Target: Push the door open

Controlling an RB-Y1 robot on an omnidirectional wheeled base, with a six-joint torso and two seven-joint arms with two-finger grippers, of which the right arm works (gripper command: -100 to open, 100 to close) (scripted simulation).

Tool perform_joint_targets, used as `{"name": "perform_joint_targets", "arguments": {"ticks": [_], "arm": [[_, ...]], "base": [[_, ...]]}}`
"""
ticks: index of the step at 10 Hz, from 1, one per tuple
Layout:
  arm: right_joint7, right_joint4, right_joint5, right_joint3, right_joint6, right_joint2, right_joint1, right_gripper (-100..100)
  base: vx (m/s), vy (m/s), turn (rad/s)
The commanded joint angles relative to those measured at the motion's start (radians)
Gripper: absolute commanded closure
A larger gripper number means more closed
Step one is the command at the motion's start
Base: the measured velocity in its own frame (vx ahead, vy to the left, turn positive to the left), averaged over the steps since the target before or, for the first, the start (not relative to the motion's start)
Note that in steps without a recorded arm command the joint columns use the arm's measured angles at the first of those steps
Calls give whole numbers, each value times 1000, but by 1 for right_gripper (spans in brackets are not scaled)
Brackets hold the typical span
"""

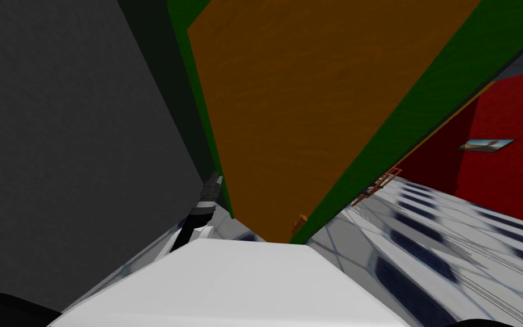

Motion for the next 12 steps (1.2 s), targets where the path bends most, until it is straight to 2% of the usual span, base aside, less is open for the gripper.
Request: {"name": "perform_joint_targets", "arguments": {"ticks": [1, 8, 12], "arm": [[-17, 14, -36, 4, -19, 0, 4, -100], [-71, 89, -169, 11, -78, -11, -9, -100], [-110, 141, -263, 17, -120, -20, -20, -100]], "base": [[154, 69, -219], [155, 68, -148], [149, 79, -151]]}}
